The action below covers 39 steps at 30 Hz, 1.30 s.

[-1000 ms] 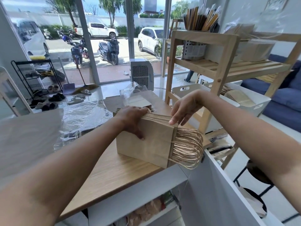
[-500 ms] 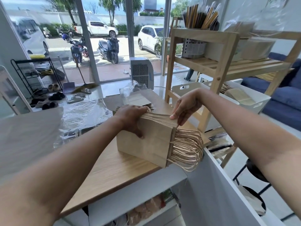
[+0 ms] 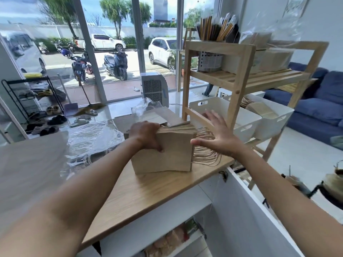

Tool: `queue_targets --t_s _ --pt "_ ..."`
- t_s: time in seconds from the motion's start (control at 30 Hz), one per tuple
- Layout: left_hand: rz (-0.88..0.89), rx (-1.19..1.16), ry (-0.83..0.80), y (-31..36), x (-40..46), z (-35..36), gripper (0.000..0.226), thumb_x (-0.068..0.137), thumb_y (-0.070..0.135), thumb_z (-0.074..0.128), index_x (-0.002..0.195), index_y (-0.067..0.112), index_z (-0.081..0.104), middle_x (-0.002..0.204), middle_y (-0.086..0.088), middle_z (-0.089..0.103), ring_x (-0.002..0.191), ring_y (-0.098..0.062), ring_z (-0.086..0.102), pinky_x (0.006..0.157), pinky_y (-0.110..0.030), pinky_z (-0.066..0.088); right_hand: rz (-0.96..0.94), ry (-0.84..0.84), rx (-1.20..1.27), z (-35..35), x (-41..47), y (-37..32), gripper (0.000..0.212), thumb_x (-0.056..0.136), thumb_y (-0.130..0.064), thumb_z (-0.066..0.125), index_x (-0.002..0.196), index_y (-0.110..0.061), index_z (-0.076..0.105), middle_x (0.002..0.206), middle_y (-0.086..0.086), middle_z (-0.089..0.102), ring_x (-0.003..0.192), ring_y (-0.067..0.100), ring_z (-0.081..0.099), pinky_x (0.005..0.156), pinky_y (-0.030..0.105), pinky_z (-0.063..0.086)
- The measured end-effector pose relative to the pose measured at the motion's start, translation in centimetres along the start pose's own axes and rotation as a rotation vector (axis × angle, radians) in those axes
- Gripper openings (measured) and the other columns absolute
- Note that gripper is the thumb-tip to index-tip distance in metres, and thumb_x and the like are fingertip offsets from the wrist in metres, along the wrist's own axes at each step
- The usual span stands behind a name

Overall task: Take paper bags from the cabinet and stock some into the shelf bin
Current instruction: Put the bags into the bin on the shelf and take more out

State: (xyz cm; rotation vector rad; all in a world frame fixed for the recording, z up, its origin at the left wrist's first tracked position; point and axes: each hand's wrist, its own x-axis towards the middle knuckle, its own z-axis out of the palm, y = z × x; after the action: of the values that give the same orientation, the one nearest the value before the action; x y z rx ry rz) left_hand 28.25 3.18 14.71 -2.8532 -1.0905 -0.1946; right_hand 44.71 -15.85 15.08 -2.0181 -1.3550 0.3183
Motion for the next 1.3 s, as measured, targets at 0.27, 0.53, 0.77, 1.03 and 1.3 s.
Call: queue_targets --t_s 0.27,0.53,0.77,1.03,1.3 --pt "-0.318 -0.875 0.154 -3.4 -1.8 0.4 0.059 0.04 0.048 0.094 0.089 0.022 0.075 0.088 0.003 0.074 0.081 -0.015 0.07 0.074 -0.03 0.059 0.424 0.047 0.549 4.6 -0.1 3.3 0.133 0.069 -0.047 0.079 0.15 -0.019 -0.023 0.161 0.003 -0.014 0.15 0.018 -0.005 0.12 0.041 0.009" --pt "-0.336 -1.446 0.272 -1.7 -3.8 1.0 0.033 0.063 0.008 0.089 0.082 0.022 0.065 0.081 0.011 0.069 0.053 0.009 0.065 0.049 -0.009 0.051 0.061 -0.206 1.013 2.5 4.0 -1.4 0.042 0.088 -0.006 0.059 0.13 -0.007 0.052 0.11 -0.002 0.07 0.099 0.01 0.069 0.085 0.026 0.057" --pt "-0.416 -1.317 0.159 -2.9 -5.4 6.4 0.071 0.042 0.046 0.092 0.106 0.027 0.066 0.104 0.006 0.072 0.095 -0.012 0.068 0.085 -0.032 0.058 0.128 -0.29 0.814 4.7 3.5 0.4 0.049 0.089 0.01 0.055 0.136 0.0 0.045 0.131 0.011 0.057 0.117 0.021 0.056 0.104 0.029 0.046" --pt "-0.36 -1.372 0.024 -3.6 -5.9 9.9 0.103 0.039 0.045 0.096 0.129 0.022 0.053 0.117 0.006 0.068 0.107 -0.012 0.066 0.088 -0.028 0.057 0.191 -0.26 0.8 7.2 2.4 1.8 0.049 0.078 0.018 0.063 0.123 0.002 0.055 0.127 0.019 0.06 0.124 0.031 0.053 0.109 0.042 0.04" --pt "-0.174 -1.404 -0.074 -5.8 -3.5 6.4 0.111 0.043 0.034 0.099 0.136 0.011 0.042 0.126 -0.008 0.064 0.114 -0.019 0.065 0.093 -0.042 0.056 0.067 -0.142 0.94 6.6 3.6 0.1 0.065 0.07 0.001 0.06 0.129 -0.022 0.044 0.113 0.012 0.063 0.107 0.026 0.06 0.102 0.042 0.046"
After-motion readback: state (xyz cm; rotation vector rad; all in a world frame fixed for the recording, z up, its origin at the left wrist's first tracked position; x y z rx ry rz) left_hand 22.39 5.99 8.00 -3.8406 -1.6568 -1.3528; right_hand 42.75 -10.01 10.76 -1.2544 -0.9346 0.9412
